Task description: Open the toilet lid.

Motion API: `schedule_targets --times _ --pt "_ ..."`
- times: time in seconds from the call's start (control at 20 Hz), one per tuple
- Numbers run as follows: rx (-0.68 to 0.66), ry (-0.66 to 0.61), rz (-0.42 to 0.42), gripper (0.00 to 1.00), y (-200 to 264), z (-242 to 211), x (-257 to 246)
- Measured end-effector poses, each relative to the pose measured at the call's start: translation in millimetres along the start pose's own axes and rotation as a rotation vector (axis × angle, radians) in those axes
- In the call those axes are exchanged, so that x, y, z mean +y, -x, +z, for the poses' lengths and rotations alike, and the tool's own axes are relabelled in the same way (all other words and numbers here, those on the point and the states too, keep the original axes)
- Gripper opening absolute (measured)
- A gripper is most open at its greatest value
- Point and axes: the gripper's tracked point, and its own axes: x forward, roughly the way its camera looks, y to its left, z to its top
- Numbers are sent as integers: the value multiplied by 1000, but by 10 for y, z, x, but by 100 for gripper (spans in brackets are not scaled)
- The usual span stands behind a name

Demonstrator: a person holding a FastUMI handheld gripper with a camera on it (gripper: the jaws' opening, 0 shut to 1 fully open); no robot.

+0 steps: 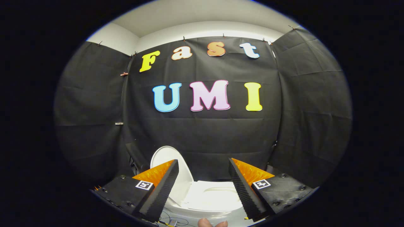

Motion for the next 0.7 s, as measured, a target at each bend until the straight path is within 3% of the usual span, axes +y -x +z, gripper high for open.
schedule_targets --times 0.2,0.7 --pt "-55 23 -60 100 317 190 -519" --pt "-87 10 -69 100 985 283 -1158"
